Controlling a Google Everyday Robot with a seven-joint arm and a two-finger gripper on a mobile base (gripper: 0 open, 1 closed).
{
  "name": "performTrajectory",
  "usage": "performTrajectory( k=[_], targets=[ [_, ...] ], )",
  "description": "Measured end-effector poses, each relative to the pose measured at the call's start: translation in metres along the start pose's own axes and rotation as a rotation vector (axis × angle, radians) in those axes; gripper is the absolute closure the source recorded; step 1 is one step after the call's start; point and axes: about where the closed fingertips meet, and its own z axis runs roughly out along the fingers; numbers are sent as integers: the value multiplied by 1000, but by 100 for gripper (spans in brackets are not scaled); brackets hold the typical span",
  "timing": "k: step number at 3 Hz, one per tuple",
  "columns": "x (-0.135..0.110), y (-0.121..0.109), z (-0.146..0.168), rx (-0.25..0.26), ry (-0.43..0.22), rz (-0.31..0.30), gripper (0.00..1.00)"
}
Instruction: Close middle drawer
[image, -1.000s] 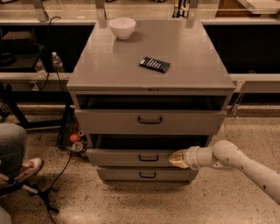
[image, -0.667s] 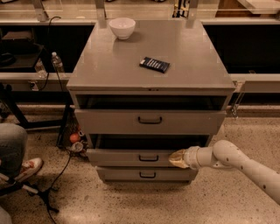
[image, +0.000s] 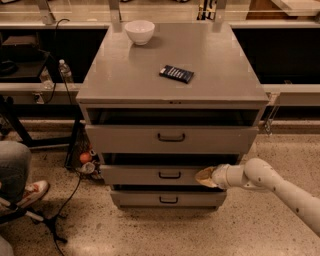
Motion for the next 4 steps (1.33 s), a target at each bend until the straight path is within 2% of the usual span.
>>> performTrajectory(
  k=[1,4],
  targets=[
    [5,-10,8,8,-7,-8,100],
    [5,-10,8,8,-7,-8,100]
  ],
)
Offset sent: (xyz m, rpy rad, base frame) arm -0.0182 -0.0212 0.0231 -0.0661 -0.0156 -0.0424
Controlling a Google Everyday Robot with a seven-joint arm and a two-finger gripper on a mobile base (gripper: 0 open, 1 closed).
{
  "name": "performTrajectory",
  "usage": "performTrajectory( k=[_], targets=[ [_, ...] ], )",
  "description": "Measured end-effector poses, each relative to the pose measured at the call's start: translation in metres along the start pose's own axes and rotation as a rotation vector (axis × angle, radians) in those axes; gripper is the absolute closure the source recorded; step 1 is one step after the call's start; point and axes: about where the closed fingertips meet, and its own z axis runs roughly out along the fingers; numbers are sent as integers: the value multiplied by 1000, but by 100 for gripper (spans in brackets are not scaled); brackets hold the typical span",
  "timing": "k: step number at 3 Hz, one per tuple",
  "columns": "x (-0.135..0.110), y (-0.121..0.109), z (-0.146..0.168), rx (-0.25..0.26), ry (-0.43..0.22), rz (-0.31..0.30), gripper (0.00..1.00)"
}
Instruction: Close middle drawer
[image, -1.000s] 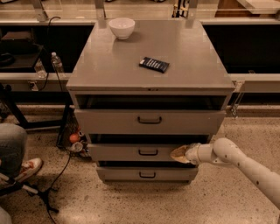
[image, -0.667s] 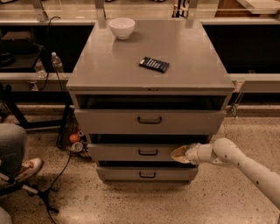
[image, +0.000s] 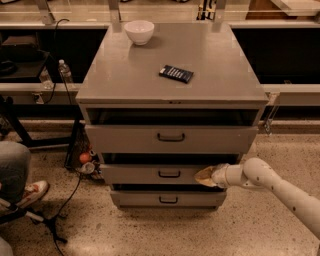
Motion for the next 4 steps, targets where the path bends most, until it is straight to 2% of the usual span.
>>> performTrajectory(
  k=[4],
  targets=[
    [0,0,0,0,0,0,100]
  ],
)
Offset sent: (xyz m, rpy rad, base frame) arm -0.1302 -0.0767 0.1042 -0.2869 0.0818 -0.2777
